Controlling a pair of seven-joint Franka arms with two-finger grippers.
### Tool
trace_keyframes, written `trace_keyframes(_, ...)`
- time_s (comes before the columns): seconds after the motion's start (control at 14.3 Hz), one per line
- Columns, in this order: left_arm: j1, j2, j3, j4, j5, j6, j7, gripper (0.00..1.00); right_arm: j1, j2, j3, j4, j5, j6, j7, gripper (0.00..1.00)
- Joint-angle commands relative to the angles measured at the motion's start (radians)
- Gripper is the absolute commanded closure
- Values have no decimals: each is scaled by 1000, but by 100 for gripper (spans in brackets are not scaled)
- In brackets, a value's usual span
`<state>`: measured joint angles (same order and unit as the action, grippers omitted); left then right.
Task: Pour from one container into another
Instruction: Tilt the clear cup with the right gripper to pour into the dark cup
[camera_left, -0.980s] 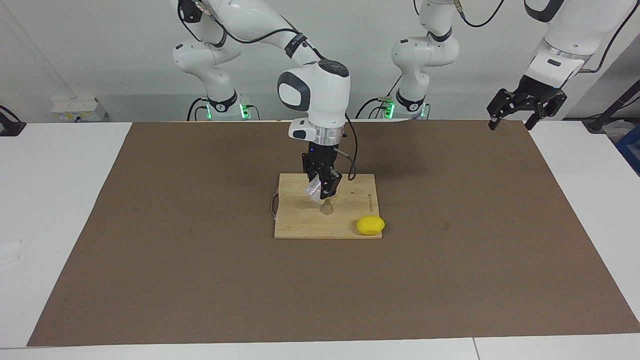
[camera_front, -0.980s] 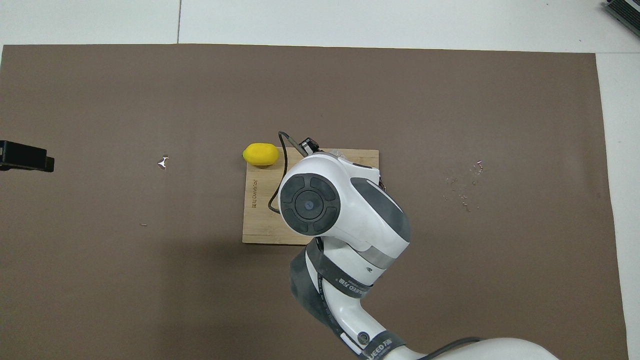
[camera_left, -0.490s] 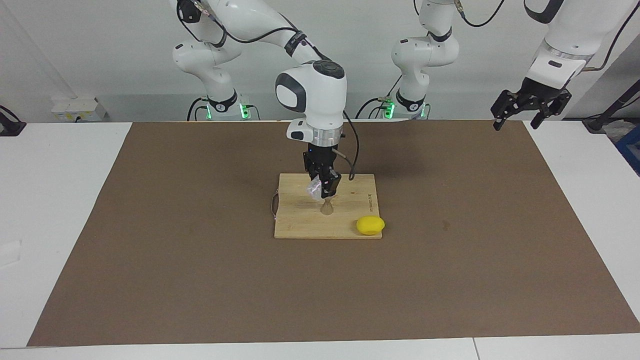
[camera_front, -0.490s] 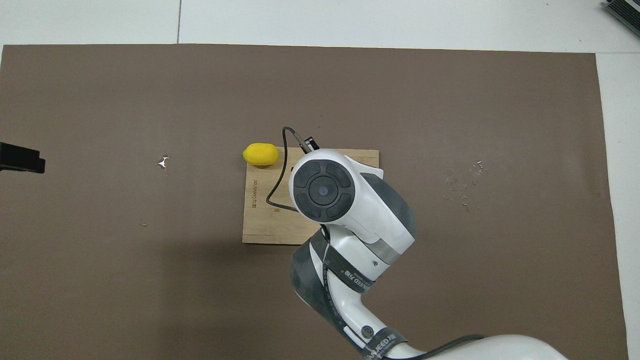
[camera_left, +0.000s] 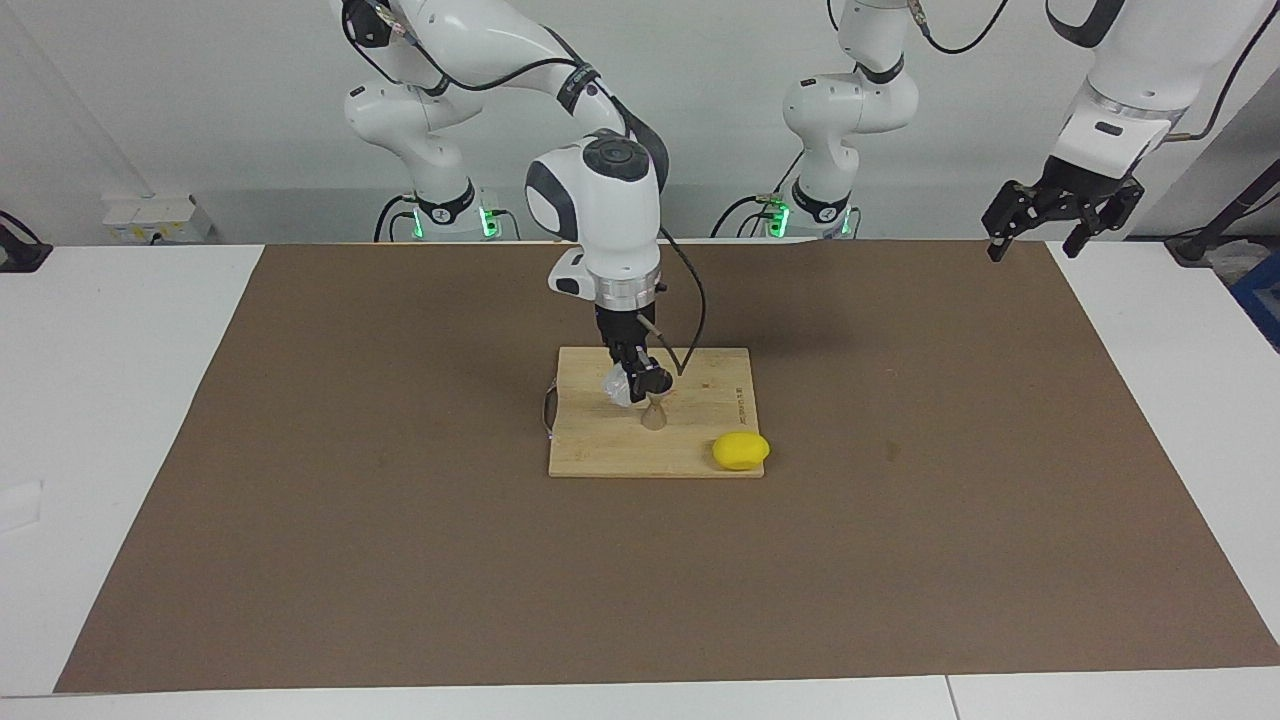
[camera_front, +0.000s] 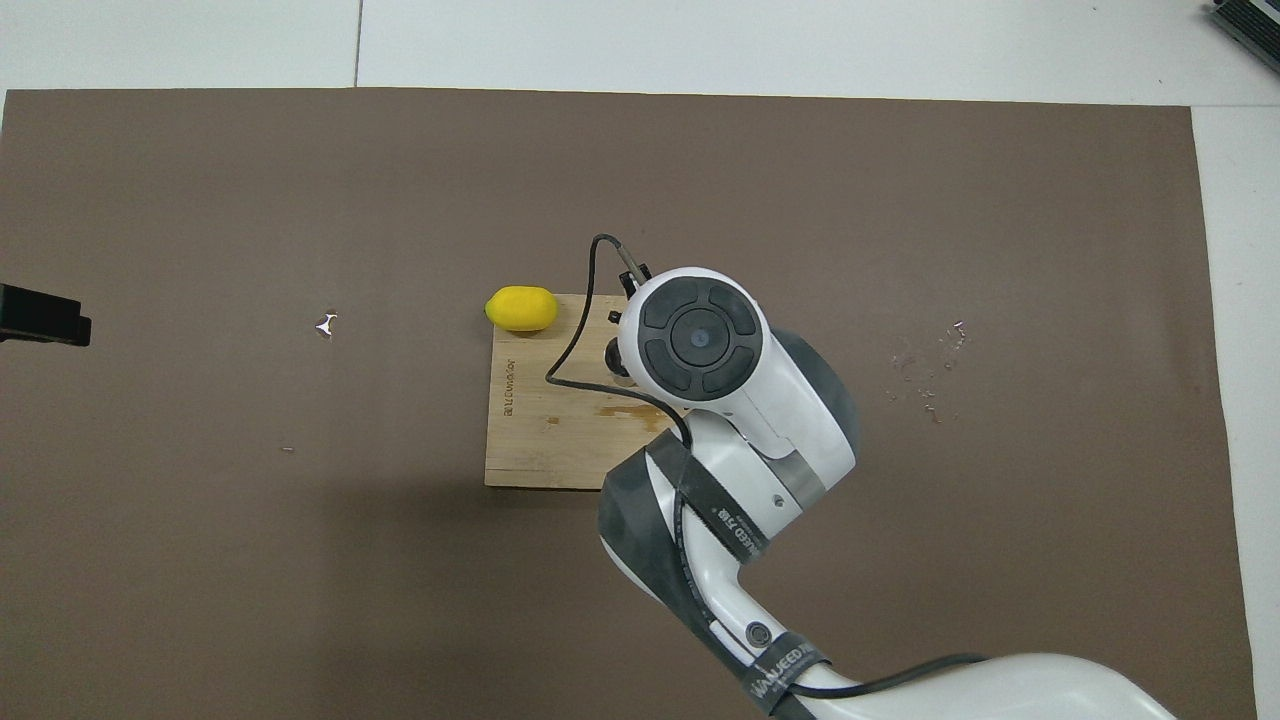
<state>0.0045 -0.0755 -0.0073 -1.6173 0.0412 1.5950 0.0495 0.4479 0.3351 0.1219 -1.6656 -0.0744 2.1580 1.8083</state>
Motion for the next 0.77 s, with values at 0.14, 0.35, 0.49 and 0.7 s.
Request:
trace_keyframes(0.14,-12,-29,6,-35,16,22,-45,0,-118,2,13,-25,192,0,-78,100)
trace_keyframes(0.35,-12,-29,6,-35,16,22,-42,0,-230,-2,13,-65,364,2,-226,100)
trace_keyframes(0.49,-12,-29,6,-36,16,20,-42,0,-329,-14,13,-114,520,-1,-361,100)
trace_keyframes(0.7,-6,-30,6,-39,-27,19,-42,0,-469,-37,12,-207,715,-18,-597,100)
